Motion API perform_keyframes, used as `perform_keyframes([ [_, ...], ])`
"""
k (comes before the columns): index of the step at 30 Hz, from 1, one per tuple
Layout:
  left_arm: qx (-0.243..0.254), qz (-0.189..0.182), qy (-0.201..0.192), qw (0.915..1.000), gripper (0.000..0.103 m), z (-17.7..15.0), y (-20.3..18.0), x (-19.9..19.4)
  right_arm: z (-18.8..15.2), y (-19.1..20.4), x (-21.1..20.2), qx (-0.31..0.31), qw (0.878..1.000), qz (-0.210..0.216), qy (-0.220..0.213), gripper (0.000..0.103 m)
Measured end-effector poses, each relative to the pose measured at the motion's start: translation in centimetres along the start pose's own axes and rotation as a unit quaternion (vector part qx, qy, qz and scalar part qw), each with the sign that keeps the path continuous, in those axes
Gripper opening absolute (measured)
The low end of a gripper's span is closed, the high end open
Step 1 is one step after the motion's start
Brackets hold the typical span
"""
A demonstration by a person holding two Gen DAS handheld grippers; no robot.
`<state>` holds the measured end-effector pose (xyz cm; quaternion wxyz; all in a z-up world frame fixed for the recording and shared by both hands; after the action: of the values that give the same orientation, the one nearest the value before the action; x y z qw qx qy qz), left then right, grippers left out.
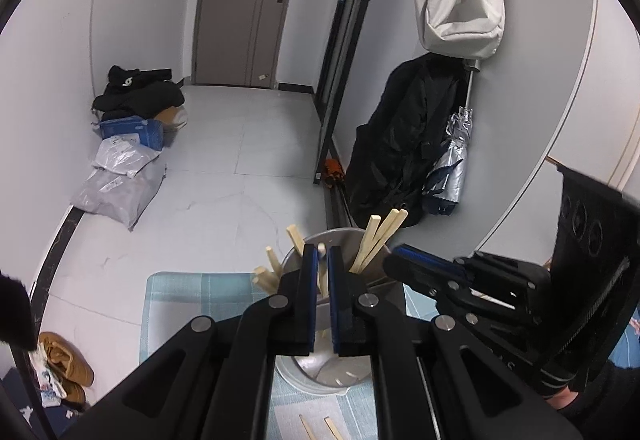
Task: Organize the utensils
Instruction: 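Open the right gripper and withdraw it from the caddy, then lower the right gripper to the last loose chopstick and grasp it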
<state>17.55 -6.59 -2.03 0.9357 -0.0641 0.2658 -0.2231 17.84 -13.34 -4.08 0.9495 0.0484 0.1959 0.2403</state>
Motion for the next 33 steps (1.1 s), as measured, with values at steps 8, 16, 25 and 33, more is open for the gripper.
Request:
perform_keyframes([
  [8,-0.009,0.045,-0.029,0.9985,0.036,0.4,0.6,-3.6,-0.1,0.2,-3.9,0.014,1.000,-0.023,-0.016,0.019],
  [16,-0.025,0.109,-0.085,0.9901,0.076,0.8,1.1,-8.1,0.4,1.1,-8.5,0.042,0.997,-0.044,-0.048,0.049],
  [25,-0.033,0.137,-0.120,0.9827,0.085,-0.2,0.9,-10.8,-0.3,3.7,-12.1,0.037,0.996,-0.051,-0.068,0.064],
  [33,-0.030,0.145,-0.137,0.9795,0.093,-1.9,0.8,-12.1,-1.7,5.4,-14.0,0.025,0.995,-0.065,-0.077,0.074],
])
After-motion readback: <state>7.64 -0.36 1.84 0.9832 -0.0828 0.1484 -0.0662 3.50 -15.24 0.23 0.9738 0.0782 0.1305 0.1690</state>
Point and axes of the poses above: each gripper's, at about its wrist camera, not at the fingertips, and x roughly the way its jaws point, y to its left, z to its top, the point moved 9 cm from there along x, roughly the way its jaws point, and after that the axes turned 10 degrees about -y, right-handed, at the moved point
